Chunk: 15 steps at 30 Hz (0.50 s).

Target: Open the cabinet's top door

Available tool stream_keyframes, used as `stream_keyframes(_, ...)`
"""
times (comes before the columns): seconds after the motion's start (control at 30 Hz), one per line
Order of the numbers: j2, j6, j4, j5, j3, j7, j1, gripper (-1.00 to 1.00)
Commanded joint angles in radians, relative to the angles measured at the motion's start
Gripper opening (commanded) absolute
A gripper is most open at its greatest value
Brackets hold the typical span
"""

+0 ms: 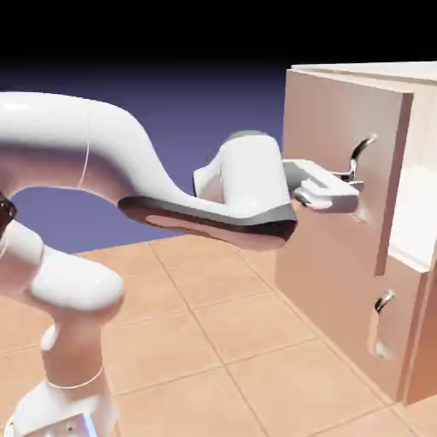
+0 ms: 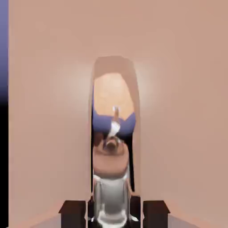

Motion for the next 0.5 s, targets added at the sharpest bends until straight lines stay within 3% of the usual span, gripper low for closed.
stream_keyframes(0.0, -0.012, -0.012, -0.028, 0.031, 0.033, -0.016, -0.036, -1.00)
stream_keyframes(0.47, -0.306, -0.182, -0.395, 0.604, 0.510, -0.296, -0.431, -1.00)
